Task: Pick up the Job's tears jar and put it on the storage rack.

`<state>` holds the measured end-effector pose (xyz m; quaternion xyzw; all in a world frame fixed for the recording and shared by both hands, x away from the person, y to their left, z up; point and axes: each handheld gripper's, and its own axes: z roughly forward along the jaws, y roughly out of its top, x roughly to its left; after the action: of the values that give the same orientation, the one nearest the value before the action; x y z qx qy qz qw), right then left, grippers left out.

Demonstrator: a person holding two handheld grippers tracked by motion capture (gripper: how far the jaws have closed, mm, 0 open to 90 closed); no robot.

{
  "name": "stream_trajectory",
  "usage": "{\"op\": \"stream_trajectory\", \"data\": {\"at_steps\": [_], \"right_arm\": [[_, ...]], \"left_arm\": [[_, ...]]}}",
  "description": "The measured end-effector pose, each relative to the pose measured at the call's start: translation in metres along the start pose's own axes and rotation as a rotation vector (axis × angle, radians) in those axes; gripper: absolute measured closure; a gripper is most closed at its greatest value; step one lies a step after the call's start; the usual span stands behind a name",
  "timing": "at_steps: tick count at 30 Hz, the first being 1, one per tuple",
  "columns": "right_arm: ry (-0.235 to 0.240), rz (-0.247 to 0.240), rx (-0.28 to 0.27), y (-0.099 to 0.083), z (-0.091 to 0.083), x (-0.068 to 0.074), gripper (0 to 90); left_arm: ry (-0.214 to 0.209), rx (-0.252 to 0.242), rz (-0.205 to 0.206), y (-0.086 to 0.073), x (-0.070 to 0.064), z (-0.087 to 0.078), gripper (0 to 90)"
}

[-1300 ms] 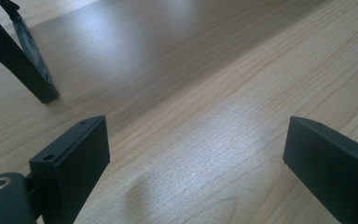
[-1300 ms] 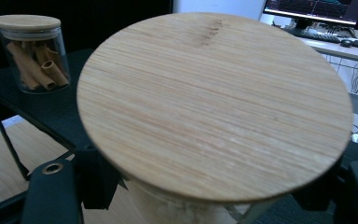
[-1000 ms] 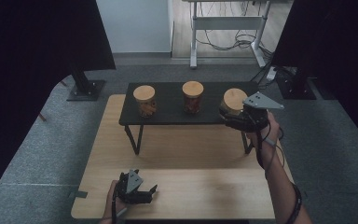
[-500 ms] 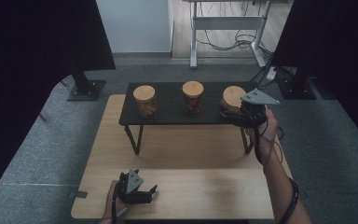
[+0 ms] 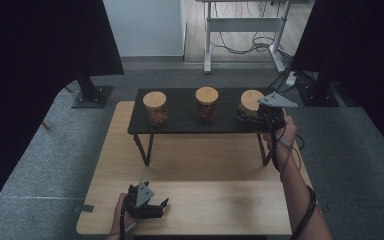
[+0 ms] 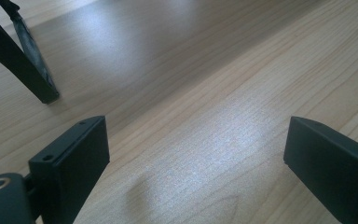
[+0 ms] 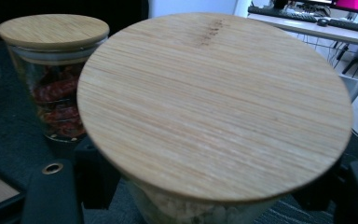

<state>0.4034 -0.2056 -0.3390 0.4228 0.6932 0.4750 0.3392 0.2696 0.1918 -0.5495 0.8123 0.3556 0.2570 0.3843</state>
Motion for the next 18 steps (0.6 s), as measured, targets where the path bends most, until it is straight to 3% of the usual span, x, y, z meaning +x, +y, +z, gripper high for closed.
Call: {"op": "stream_trajectory", "data": {"at_steps": [18], "right_arm": [[-0.032, 0.01, 0.031, -0.011, 0.014, -0.004, 24.7]], "left_arm": [[0.003, 0.002, 0.008, 0.0, -0.001, 0.0, 6.5]]}}
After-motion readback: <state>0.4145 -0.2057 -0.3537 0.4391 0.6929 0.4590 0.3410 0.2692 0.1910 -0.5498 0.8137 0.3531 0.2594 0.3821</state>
